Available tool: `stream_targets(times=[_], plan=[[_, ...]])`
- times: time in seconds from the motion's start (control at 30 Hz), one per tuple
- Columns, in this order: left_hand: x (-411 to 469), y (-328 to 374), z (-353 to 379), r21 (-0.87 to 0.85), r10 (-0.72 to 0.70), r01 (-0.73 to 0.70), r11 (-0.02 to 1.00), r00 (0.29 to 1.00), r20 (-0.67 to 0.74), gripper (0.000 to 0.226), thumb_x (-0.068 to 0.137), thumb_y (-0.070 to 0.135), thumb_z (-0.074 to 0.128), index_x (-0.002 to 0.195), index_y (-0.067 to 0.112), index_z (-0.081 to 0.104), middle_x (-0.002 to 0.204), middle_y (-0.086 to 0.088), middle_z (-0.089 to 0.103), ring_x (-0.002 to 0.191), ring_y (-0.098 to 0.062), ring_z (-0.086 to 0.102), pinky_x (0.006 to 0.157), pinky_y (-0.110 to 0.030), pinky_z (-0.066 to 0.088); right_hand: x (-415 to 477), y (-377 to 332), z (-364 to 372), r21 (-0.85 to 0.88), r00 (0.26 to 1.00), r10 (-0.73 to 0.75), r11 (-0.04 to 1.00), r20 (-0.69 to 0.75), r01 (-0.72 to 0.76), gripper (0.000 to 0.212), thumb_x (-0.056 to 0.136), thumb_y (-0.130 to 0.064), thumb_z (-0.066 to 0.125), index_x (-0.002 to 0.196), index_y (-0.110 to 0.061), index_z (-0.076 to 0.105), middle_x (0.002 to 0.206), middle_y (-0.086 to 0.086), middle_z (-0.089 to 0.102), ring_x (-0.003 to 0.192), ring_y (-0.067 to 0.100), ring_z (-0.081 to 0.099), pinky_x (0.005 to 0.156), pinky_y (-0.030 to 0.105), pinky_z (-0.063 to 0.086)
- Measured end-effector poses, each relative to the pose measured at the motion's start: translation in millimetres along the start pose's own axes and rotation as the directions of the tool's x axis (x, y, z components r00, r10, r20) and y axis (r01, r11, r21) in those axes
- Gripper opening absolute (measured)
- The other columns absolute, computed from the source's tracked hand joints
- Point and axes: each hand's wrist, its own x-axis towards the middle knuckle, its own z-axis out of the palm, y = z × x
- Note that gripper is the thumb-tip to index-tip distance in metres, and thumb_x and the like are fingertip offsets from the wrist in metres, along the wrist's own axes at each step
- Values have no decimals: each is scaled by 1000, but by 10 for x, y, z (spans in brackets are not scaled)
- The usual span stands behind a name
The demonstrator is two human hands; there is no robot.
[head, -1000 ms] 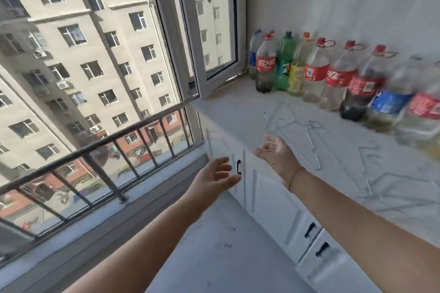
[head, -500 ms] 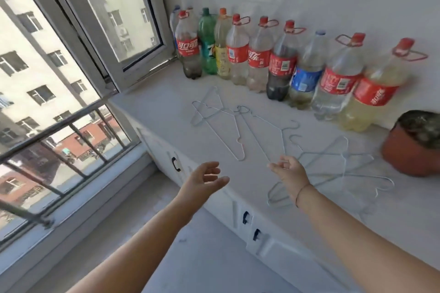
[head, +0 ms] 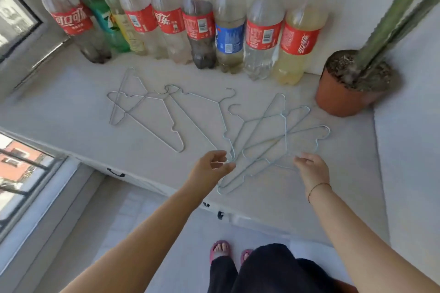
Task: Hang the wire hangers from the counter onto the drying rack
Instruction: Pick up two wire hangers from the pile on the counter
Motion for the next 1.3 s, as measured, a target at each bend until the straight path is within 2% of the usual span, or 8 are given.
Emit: stream_targets(times=[0.23, 0.33, 0.43, 0.67, 0.8, 1.03, 1.2, 1.3], plan=[[469, -76, 684, 288, -43, -25, 957, 973, 227, 41, 80, 31, 72, 116, 18, 60, 102, 5, 61, 96, -12, 58, 70, -13, 42, -95, 137, -277, 82, 998, 58, 995, -41, -54, 17, 78, -13, 67, 93, -13, 59, 76, 5, 55, 68, 19, 49, 66, 26, 39], [595, -107, 806, 367, -59, -25, 930, 974, 218, 38, 82, 28, 70, 116, 15, 60, 103, 2, 61, 92, -11, 57, 65, -11, 39, -191, 216, -339, 148, 991, 92, 986, -96, -77, 22, 81, -8, 66, 102, -12, 58, 84, 1, 60, 76, 10, 56, 74, 24, 43], [697, -111, 859, 471, -55, -45, 881, 979, 197, 33, 84, 23, 66, 115, 13, 62, 99, 1, 63, 89, -14, 58, 69, -18, 40, -266, 332, -384, 184, 984, 136, 976, -117, -113, 22, 81, -7, 65, 101, -13, 59, 93, 9, 64, 87, 18, 59, 84, 32, 47], [792, -63, 945, 626, -65, -72, 776, 979, 193, 24, 78, 22, 66, 103, 23, 68, 102, 0, 70, 90, -22, 65, 77, -31, 54, -376, 456, -356, 268, 974, 197, 950, -112, -161, 19, 80, -11, 68, 95, -17, 60, 91, 4, 64, 80, 15, 58, 78, 32, 47], [775, -47, 919, 525, -8, -118, 843, 973, 231, 25, 85, 21, 65, 108, 15, 71, 109, 0, 70, 97, -17, 63, 79, -20, 44, -406, 427, -233, 313, 973, 209, 934, -95, -170, 15, 82, -7, 66, 94, -12, 58, 91, 11, 62, 77, 19, 56, 66, 24, 45], [674, 177, 552, 151, 48, -67, 986, 991, 126, 13, 87, 13, 63, 97, 15, 71, 78, 3, 67, 69, -8, 60, 66, -13, 47, -443, 238, -43, 352, 981, 193, 919, -11, -176, 29, 86, -8, 62, 113, 1, 56, 87, 10, 62, 73, 16, 57, 59, 19, 45], [589, 226, 422, 46, 2, -9, 999, 990, 142, 14, 85, 14, 67, 97, 16, 74, 72, 3, 67, 62, -5, 58, 65, -15, 46, -555, -172, 191, 420, 955, 64, 888, 291, -188, 27, 91, -19, 56, 117, -11, 58, 105, 9, 66, 98, 18, 63, 87, 30, 49], [505, 230, 443, -28, 1, 3, 1000, 989, 146, 14, 84, 12, 67, 97, 15, 73, 69, 4, 66, 57, 1, 57, 61, -9, 46, -548, -339, 344, 403, 951, 55, 897, 305, -181, 17, 92, -19, 56, 106, -13, 63, 98, 7, 68, 94, 18, 65, 86, 31, 51]])
